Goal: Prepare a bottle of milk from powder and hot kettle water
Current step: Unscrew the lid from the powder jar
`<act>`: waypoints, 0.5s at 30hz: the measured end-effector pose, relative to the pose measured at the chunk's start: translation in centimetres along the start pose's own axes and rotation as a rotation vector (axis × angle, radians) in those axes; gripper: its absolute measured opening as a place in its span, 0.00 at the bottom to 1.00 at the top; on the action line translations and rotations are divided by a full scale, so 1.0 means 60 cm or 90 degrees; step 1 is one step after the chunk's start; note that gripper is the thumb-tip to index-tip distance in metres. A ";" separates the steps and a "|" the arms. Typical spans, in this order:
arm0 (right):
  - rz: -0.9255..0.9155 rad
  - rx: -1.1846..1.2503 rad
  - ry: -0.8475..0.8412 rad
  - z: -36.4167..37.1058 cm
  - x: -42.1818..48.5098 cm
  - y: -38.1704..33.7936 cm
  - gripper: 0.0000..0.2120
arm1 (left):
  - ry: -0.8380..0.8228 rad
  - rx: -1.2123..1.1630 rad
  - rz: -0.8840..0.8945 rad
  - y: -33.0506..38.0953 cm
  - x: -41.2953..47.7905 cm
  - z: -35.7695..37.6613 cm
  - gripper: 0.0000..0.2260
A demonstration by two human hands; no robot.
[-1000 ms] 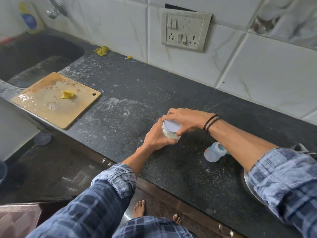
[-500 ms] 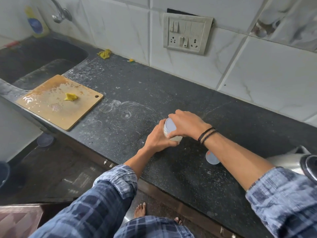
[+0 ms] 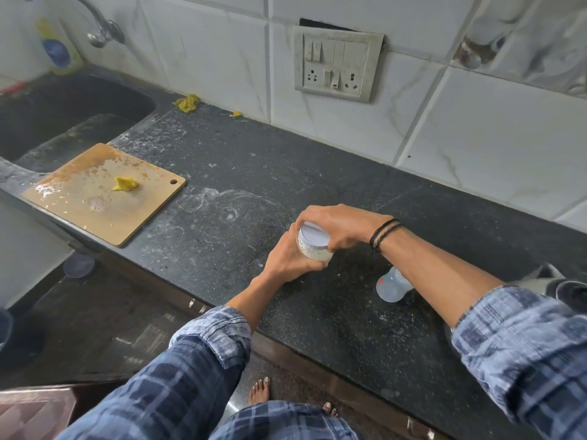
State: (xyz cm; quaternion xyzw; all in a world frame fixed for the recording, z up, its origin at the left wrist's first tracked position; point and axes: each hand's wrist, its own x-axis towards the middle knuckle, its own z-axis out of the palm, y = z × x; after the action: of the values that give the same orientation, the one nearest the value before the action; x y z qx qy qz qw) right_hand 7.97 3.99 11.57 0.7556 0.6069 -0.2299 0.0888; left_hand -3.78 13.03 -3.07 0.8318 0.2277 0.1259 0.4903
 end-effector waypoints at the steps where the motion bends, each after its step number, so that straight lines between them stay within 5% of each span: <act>1: 0.003 0.009 -0.011 0.000 0.000 0.001 0.39 | 0.002 0.003 0.000 0.000 -0.001 0.000 0.40; 6: 0.091 0.017 0.074 0.017 -0.001 -0.007 0.44 | -0.008 0.021 -0.037 0.002 -0.003 0.001 0.45; 9: 0.170 -0.034 0.134 0.026 0.002 -0.022 0.37 | -0.001 0.014 -0.030 0.003 -0.005 0.000 0.41; 15: 0.135 -0.010 0.130 0.021 0.008 -0.029 0.27 | -0.008 0.000 -0.026 0.001 0.001 0.002 0.39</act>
State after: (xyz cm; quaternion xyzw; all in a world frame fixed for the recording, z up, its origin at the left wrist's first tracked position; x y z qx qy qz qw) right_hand 6.07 4.32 10.48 0.8344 0.5311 -0.1365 0.0562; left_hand -3.66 12.96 -3.04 0.8278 0.2412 0.1107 0.4943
